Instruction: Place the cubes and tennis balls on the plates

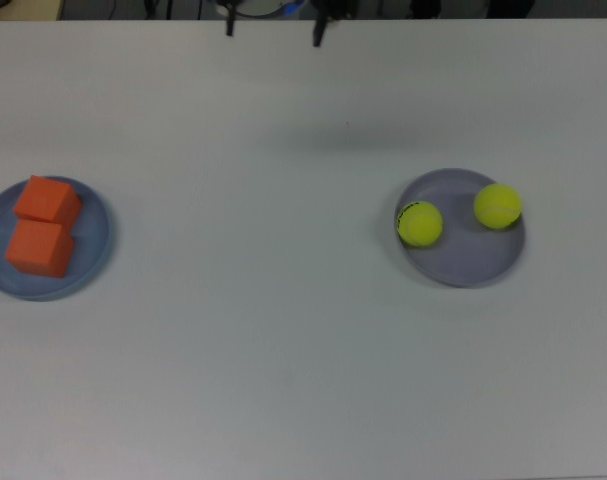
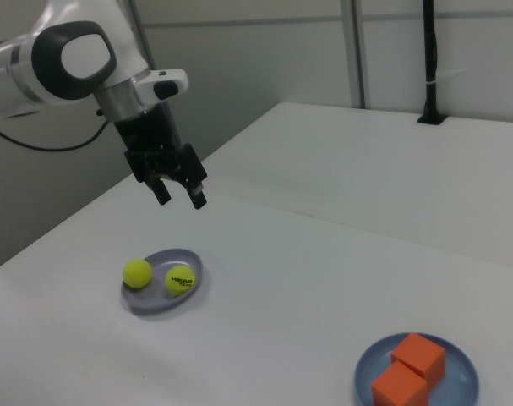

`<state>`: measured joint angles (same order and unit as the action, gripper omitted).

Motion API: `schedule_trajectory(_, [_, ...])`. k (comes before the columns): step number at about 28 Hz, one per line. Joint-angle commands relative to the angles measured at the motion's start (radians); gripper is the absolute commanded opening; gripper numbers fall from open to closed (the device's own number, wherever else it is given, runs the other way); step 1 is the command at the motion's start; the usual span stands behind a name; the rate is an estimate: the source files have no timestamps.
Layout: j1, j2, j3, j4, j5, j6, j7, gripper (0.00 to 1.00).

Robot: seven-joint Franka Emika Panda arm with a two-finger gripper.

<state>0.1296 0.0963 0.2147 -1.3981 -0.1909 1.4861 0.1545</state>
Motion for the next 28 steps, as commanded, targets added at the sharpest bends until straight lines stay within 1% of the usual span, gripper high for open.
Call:
schedule_trajectory(1, [-0.01, -0.032, -0.073, -0.025, 0.082, -0.038, -0.035, 1.0])
schedule_trajectory(4, [-0.01, -0.033, -0.103, -0.022, 0.087, -0.037, -0.038, 1.0])
schedule_trajectory(5, [-0.01, -0.036, -0.118, -0.022, 0.087, -0.033, -0.044, 1.0])
schedule_trajectory(9, [-0.016, -0.047, -0.126, -0.022, 0.087, -0.035, -0.049, 1.0])
schedule_trajectory(11, [-0.036, -0.047, -0.144, -0.022, 0.088, -0.038, -0.052, 1.0])
schedule_trajectory(16, [-0.039, -0.041, -0.193, -0.022, 0.088, -0.03, -0.058, 1.0])
schedule_trajectory(20, [-0.059, -0.041, -0.195, -0.022, 0.091, -0.027, -0.058, 1.0])
schedule_trajectory(22, [-0.074, -0.043, -0.195, -0.022, 0.102, -0.027, -0.058, 1.0])
schedule_trajectory(28, [-0.082, -0.047, -0.195, -0.022, 0.099, -0.029, -0.058, 1.0])
